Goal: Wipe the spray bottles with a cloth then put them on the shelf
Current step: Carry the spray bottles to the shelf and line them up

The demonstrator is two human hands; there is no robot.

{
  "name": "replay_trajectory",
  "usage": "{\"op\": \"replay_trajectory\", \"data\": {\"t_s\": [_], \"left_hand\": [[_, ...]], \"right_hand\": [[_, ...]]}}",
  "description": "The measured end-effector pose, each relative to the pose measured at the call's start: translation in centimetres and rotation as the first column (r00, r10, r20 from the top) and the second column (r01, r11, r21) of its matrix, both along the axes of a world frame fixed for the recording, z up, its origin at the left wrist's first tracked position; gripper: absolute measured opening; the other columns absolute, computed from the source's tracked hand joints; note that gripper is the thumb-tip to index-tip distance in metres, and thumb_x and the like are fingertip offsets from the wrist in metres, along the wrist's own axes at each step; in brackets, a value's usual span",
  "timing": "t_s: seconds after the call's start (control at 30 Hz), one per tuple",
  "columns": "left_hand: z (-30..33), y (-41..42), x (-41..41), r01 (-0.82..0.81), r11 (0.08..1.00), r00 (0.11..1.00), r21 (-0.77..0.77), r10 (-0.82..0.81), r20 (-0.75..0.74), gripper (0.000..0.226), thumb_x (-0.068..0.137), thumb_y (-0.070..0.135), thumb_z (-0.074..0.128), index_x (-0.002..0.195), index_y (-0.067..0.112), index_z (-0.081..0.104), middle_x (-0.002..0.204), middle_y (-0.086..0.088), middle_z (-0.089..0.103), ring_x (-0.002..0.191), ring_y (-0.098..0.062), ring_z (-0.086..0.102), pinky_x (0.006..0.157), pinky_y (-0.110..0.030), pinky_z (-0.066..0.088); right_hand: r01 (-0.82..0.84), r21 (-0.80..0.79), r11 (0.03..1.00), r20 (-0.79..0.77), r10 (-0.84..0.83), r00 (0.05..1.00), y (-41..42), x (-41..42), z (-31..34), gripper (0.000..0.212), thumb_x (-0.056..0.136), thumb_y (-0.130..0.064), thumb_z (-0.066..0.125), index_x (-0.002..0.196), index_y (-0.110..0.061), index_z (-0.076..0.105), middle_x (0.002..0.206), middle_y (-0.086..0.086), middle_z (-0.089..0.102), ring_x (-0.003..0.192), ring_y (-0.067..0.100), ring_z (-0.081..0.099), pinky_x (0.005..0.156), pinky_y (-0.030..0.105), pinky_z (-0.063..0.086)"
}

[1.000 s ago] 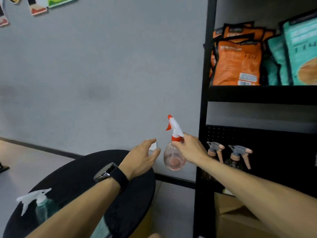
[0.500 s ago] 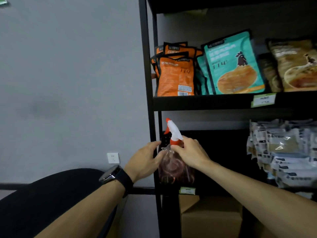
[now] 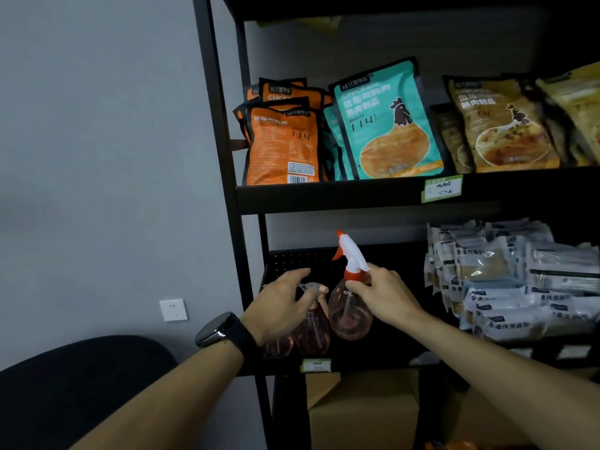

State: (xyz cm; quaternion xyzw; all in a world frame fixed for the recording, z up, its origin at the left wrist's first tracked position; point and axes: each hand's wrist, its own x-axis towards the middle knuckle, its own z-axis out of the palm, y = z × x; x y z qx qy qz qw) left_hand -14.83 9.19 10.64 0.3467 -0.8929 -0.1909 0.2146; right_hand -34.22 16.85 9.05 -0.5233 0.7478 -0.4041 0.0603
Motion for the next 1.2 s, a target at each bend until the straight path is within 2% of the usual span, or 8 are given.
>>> {"op": "replay_trajectory", "data": {"t_s": [0.1, 0.2, 0.37, 0.6, 0.77, 0.87, 1.07, 1.2], "left_hand": [[-0.2, -0.6, -0.9, 0.012, 1.0, 1.0, -0.009, -0.012, 0.003, 0.055, 0.105, 0.04, 0.045, 0.154, 0.018, 0.035, 0.159, 0.0, 0.039, 0.144, -0.016, 0.04, 0.112, -0.022, 0.029], [-0.5, -1.5, -1.8, 0.015, 1.0, 1.0, -0.011, -0.015, 0.008, 0.054, 0.105, 0.039, 0.045, 0.154, 0.018, 0.036, 0.159, 0.0, 0.039, 0.144, -0.014, 0.039, 0.105, -0.015, 0.026], [-1.2, -3.0, -3.0, 0.009, 1.0, 1.0, -0.014, -0.008, 0.017, 0.054, 0.105, 0.04, 0.045, 0.154, 0.02, 0.036, 0.159, 0.002, 0.039, 0.143, -0.014, 0.039, 0.104, -0.016, 0.026], [-2.0, -4.7, -4.2, 0.009, 1.0, 0.999, -0.001, -0.009, 0.041, 0.054, 0.105, 0.04, 0.045, 0.154, 0.018, 0.036, 0.159, 0.002, 0.04, 0.142, -0.014, 0.041, 0.1, -0.012, 0.026], [-2.5, -5.5, -4.9, 0.019, 0.999, 0.999, 0.027, -0.021, 0.048, 0.054, 0.105, 0.041, 0.044, 0.154, 0.02, 0.035, 0.16, 0.003, 0.038, 0.144, -0.013, 0.037, 0.1, -0.012, 0.023], [-2.7, -5.7, -5.1, 0.027, 0.999, 0.998, 0.033, -0.028, 0.05, 0.055, 0.105, 0.042, 0.044, 0.155, 0.022, 0.034, 0.16, 0.005, 0.037, 0.144, -0.012, 0.037, 0.095, -0.009, 0.021], [-2.9, -6.2, -5.2, 0.019, 0.998, 0.999, 0.054, -0.021, 0.037, 0.054, 0.105, 0.04, 0.045, 0.154, 0.021, 0.036, 0.158, 0.003, 0.04, 0.139, -0.011, 0.044, 0.083, -0.001, 0.02], [-3.1, -6.2, -5.1, 0.018, 0.998, 0.999, 0.059, -0.02, 0.033, 0.053, 0.105, 0.04, 0.045, 0.154, 0.02, 0.036, 0.157, 0.003, 0.043, 0.138, -0.01, 0.045, 0.086, -0.004, 0.023]], "right_hand": [[0.024, 0.015, 1.0, 0.0, -0.024, 1.0, -0.5, -1.3, -0.4, 0.014, 0.092, -0.03, 0.062, 0.095, -0.017, 0.062, 0.081, -0.001, 0.066, 0.072, 0.012, 0.063, 0.057, 0.027, 0.043], [0.052, 0.018, 0.998, 0.016, -0.052, 0.999, -1.2, -2.4, -1.1, 0.015, 0.092, -0.031, 0.062, 0.095, -0.016, 0.062, 0.08, 0.0, 0.066, 0.072, 0.014, 0.065, 0.058, 0.028, 0.046], [0.099, 0.028, 0.995, 0.029, -0.1, 0.995, -2.4, -3.8, -2.8, 0.016, 0.093, -0.028, 0.061, 0.098, -0.013, 0.062, 0.08, 0.001, 0.063, 0.066, 0.011, 0.06, 0.049, 0.02, 0.033], [0.125, 0.079, 0.989, 0.068, -0.131, 0.989, -4.6, -4.5, -6.7, 0.018, 0.094, -0.03, 0.061, 0.104, -0.014, 0.062, 0.076, -0.004, 0.059, 0.065, 0.009, 0.059, 0.048, 0.018, 0.033], [0.152, 0.114, 0.982, 0.077, -0.161, 0.984, -6.5, -3.9, -9.0, 0.023, 0.095, -0.031, 0.06, 0.111, -0.015, 0.061, 0.089, -0.001, 0.063, 0.076, 0.014, 0.06, 0.051, 0.021, 0.037], [0.172, 0.125, 0.977, 0.048, -0.18, 0.983, -7.4, -3.4, -9.9, 0.025, 0.095, -0.033, 0.06, 0.114, -0.017, 0.06, 0.092, -0.001, 0.063, 0.077, 0.015, 0.06, 0.057, 0.025, 0.04], [0.168, 0.134, 0.977, -0.006, -0.169, 0.986, -8.0, -3.0, -10.0, 0.024, 0.095, -0.032, 0.06, 0.113, -0.017, 0.061, 0.088, -0.002, 0.061, 0.076, 0.016, 0.058, 0.058, 0.026, 0.039], [0.169, 0.158, 0.973, -0.05, -0.163, 0.985, -7.5, -2.8, -9.8, 0.022, 0.095, -0.031, 0.06, 0.11, -0.016, 0.06, 0.088, -0.002, 0.059, 0.076, 0.015, 0.058, 0.056, 0.024, 0.037]]}}
